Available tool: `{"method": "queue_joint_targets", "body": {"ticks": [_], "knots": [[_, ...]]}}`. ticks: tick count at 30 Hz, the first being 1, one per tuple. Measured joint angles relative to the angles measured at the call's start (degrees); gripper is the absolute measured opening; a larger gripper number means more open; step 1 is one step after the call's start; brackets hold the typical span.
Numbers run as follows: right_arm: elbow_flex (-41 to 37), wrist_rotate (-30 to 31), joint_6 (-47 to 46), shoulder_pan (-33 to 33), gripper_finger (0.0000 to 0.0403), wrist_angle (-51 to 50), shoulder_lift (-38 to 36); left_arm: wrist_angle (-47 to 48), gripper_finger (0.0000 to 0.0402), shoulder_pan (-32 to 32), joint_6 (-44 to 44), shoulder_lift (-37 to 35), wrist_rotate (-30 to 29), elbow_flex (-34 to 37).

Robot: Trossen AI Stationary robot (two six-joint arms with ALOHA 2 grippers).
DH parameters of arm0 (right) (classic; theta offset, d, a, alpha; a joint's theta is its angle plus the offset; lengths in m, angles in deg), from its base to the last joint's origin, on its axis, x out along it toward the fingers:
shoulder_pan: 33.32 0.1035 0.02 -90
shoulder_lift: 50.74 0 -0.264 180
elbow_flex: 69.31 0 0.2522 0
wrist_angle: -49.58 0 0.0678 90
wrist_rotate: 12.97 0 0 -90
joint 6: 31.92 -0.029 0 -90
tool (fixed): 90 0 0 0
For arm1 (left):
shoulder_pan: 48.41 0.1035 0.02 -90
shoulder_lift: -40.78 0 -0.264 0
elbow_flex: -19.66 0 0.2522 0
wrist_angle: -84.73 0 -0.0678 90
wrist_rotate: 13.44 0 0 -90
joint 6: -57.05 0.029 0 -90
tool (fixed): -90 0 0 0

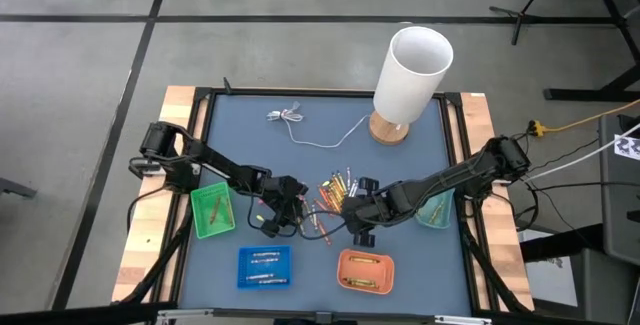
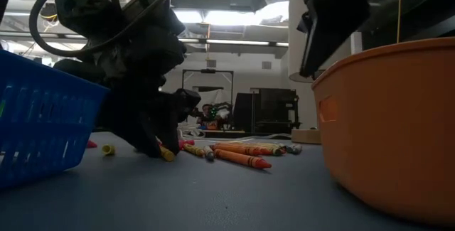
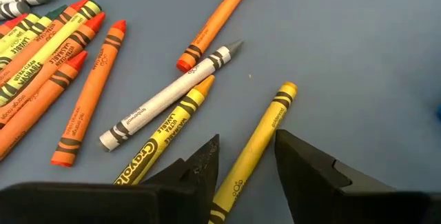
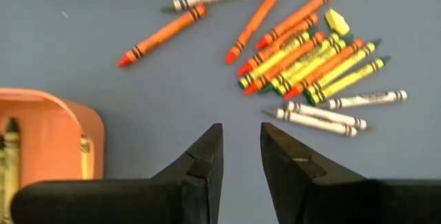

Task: Sort crayons
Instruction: Put the yellow crayon into the dark green bin

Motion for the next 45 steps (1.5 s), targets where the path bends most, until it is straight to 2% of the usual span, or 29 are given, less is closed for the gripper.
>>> {"method": "queue_joint_targets", "body": {"ticks": [5, 15, 24, 29, 35, 45], "knots": [[0.0, 1.2, 0.1, 0.0, 0.0095, 3.4, 0.0, 0.2, 0.0124, 0.0, 0.0, 0.1, -0.2, 0.0], [0.0, 1.9, 0.1, 0.0, 0.0095, 10.2, 0.0, 0.2, 0.0055, 0.0, 0.0, 0.1, -0.1, 0.1], [0.0, 1.9, 0.1, 0.0, 0.0095, 10.3, 0.0, -1.1, 0.0011, 0.0, -0.1, 0.2, -0.2, 0.2], [0.0, 1.9, 0.1, 0.0, 0.0095, 11.0, 0.0, -2.3, 0.0004, 0.0, -0.8, 0.2, -0.4, 0.2], [0.0, 1.9, 0.1, 0.0, 0.0095, 15.4, 0.1, -2.7, 0.0003, 0.0, -5.7, 0.3, -0.6, -0.2], [0.0, 1.9, 0.1, 0.0, 0.0095, 21.2, 0.1, -2.8, 0.0007, -1.6, -9.5, 0.5, -1.2, -4.4]]}}
